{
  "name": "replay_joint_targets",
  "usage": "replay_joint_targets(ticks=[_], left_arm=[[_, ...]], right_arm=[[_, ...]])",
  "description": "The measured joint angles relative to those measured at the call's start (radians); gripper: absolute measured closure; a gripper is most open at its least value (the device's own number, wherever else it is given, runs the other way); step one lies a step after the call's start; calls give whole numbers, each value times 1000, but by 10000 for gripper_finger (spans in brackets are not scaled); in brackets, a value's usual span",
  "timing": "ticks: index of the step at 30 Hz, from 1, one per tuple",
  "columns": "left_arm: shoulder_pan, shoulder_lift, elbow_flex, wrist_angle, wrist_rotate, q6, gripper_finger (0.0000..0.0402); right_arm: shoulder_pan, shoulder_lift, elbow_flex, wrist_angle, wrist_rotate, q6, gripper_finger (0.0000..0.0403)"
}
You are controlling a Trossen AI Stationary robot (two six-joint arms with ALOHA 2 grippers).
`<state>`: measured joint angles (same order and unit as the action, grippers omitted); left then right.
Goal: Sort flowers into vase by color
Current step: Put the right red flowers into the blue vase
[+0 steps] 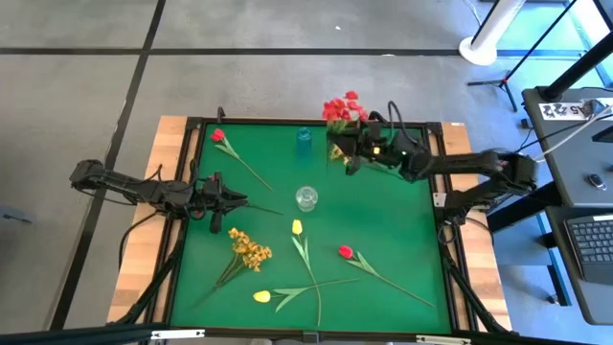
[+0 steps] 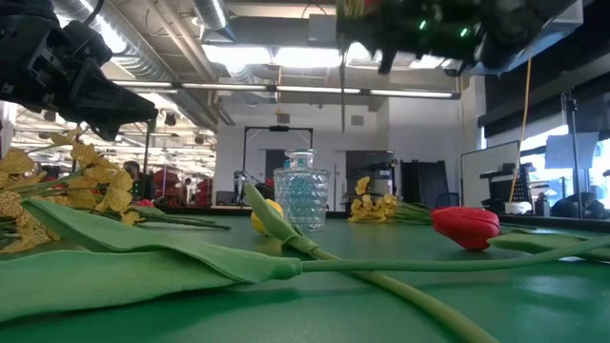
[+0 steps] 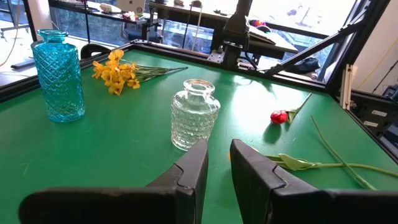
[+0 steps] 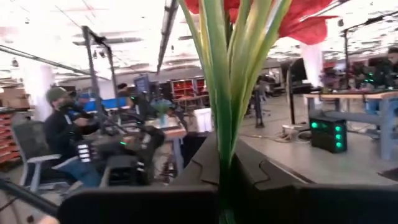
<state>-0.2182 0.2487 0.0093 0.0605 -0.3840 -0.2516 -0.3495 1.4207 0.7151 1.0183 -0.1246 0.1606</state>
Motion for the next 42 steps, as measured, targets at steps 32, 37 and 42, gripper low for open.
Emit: replay_joint_targets(ticks=[32, 37, 42], left_arm=[[0, 0, 0, 0, 0, 0, 335], [0, 0, 0, 0, 0, 0, 335], [0, 0, 0, 0, 0, 0, 335]], right_arm=[[-202, 398, 498, -138, -140, -88, 396], [-202, 398, 498, -139, -142, -86, 396], [-201, 398, 498, -139, -147, -64, 389]])
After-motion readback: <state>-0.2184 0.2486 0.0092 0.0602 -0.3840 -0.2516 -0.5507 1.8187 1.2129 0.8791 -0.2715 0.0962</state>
